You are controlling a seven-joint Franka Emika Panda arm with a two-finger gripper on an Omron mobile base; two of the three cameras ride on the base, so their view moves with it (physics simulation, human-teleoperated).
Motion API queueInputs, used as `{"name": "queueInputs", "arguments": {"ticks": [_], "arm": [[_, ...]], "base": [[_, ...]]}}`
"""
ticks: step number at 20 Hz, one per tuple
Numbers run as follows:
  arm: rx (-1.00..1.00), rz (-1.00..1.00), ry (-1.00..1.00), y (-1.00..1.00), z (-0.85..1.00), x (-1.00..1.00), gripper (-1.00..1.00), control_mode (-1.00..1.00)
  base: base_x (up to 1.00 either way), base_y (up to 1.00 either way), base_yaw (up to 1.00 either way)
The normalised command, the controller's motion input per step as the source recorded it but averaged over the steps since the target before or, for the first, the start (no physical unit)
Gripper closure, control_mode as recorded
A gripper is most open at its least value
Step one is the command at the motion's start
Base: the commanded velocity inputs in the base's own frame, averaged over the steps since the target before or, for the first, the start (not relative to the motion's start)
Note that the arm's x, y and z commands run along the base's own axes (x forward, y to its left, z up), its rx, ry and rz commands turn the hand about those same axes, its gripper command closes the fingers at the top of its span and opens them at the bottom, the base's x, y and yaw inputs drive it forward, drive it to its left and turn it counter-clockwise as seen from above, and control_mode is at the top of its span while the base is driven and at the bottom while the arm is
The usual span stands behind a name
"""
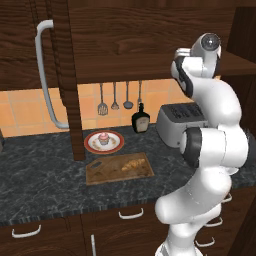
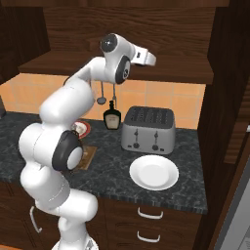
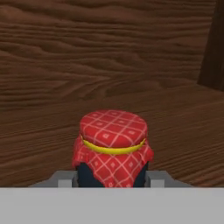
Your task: From the different types of pastries on the counter, select a croissant and place it on the cutting board. Then retrieve a jar of jam from the cabinet and place it alongside the croissant on the cutting board.
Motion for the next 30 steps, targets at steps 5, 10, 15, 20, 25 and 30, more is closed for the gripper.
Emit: {"name": "queueInputs", "arguments": {"ticks": [5, 10, 15, 20, 25, 30], "arm": [[0.12, 0.02, 0.0, -0.04, 0.0, -1.0, 1.0, -1.0], [0.01, 0.17, 0.0, 0.26, 0.0, -1.0, 1.0, -1.0], [0.01, 0.43, 0.0, 0.45, -0.26, -0.98, 1.0, -1.0], [0.0, 0.56, 0.02, 0.84, -0.62, -0.78, 1.0, -1.0], [-0.01, 0.6, 0.03, 1.0, -0.81, -0.34, 1.0, -1.0], [-0.01, 0.59, 0.0, 1.0, -0.95, -0.03, 1.0, -1.0]], "base": [[0.0, 0.0, 0.0], [0.0, 0.0, 0.0], [0.0, 0.0, 0.0], [0.0, 0.0, 0.0], [0.0, 0.0, 0.0], [0.0, 0.0, 0.0]]}}
